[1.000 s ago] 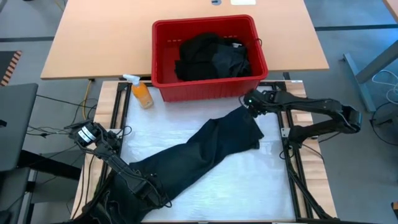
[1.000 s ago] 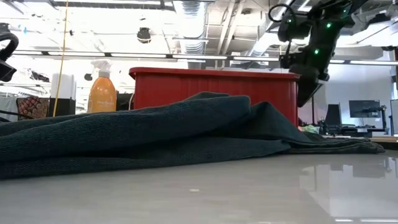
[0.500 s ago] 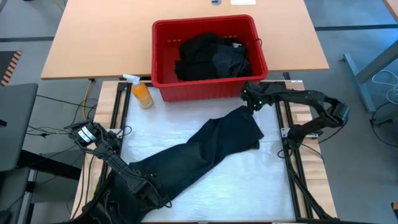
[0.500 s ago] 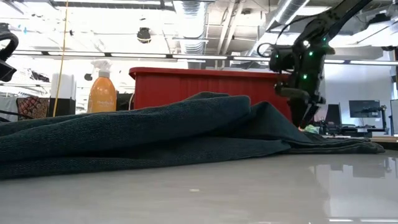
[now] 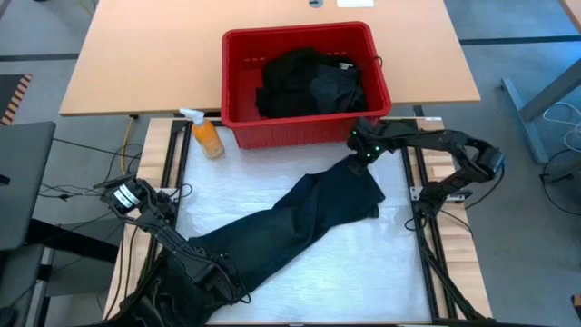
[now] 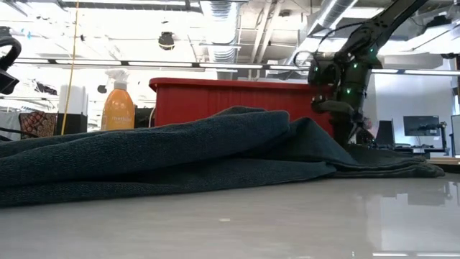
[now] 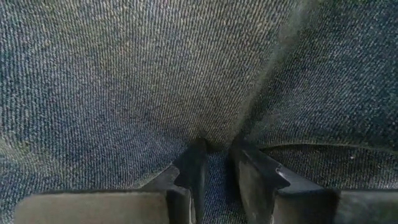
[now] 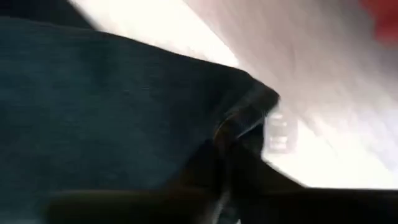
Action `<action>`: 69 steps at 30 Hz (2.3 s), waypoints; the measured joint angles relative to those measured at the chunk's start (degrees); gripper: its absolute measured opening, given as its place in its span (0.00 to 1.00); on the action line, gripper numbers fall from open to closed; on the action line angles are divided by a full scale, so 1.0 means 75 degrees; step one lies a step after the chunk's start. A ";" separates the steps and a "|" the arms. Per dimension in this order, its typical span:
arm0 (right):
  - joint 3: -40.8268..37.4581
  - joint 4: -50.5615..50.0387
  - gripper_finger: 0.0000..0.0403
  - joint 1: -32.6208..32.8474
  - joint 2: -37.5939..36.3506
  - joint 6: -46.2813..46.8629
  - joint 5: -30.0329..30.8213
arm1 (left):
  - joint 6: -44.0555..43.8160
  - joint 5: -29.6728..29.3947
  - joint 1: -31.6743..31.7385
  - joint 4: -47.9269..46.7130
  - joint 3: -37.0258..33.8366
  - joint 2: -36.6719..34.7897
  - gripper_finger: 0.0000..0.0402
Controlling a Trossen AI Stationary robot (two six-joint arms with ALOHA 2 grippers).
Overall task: Fold Laundry from Bin
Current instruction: Fold the dark blue pants
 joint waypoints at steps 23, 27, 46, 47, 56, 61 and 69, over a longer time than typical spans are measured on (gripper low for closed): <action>0.1323 -0.0256 0.05 0.2642 -0.5632 -0.5957 0.0321 | 0.0003 -0.0177 0.0154 0.0146 -0.0006 0.0009 0.18; 0.0670 -0.1678 0.07 0.3091 -0.5827 -0.5184 0.0287 | 0.0043 -0.0226 0.0154 0.0149 -0.0006 0.0007 0.18; -0.0580 -0.2381 0.14 0.6383 -0.4559 0.0909 -0.1041 | 0.0212 -0.0144 0.0157 0.0143 -0.0006 0.0006 0.18; -0.0580 -0.2417 0.14 0.6528 -0.4459 0.1123 -0.1035 | 0.0263 -0.0120 0.0157 0.0143 -0.0006 0.0006 0.18; -0.0524 -0.2688 0.19 0.6863 -0.3669 0.2464 -0.1033 | 0.0181 0.0091 0.0137 0.0137 -0.0006 0.0006 0.18; -0.0120 -0.3549 0.29 0.7211 -0.3344 0.3918 -0.1554 | 0.0098 0.0090 0.0064 0.0126 -0.0006 0.0006 0.18; 0.0869 -0.4762 0.36 0.7809 -0.3217 0.5348 -0.1652 | 0.0542 0.0099 0.0146 0.0125 -0.0006 0.0006 0.18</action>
